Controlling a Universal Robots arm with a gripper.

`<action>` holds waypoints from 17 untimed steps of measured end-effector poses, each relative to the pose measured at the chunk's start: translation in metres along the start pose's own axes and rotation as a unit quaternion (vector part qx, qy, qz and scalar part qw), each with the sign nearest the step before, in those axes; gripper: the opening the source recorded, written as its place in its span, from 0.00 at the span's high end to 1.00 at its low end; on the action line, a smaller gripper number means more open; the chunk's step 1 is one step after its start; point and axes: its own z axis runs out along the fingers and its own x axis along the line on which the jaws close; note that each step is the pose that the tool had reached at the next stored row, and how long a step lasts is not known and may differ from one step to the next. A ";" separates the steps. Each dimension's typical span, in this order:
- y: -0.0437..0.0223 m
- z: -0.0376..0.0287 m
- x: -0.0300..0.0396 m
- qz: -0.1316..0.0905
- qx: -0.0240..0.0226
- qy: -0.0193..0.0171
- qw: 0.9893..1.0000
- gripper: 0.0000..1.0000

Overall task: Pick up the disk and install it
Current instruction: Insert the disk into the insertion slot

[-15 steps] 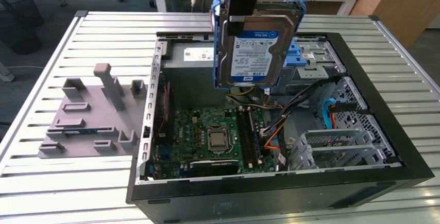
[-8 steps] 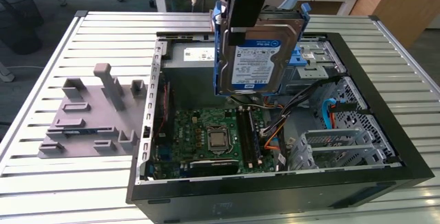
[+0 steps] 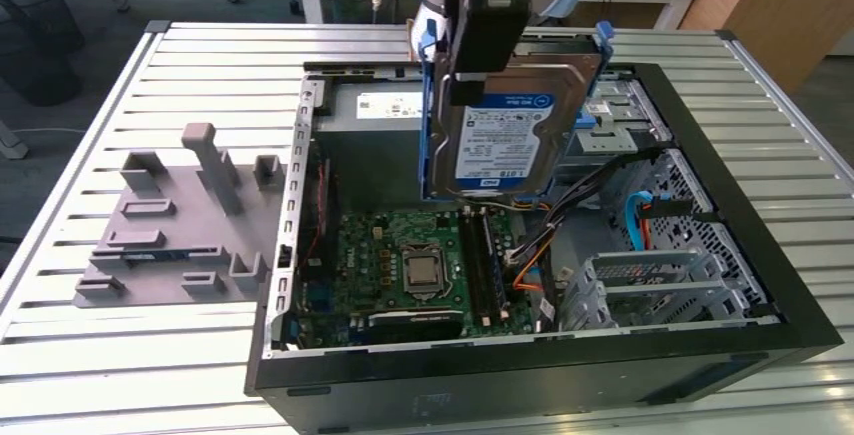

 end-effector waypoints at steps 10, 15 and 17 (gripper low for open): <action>-0.0239 0.0021 0.0008 0.000 0.000 0.000 1.000 0.64; -0.0246 0.0032 0.0086 0.000 0.000 0.000 1.000 0.64; -0.0248 0.0037 0.0154 0.000 0.000 0.000 1.000 0.64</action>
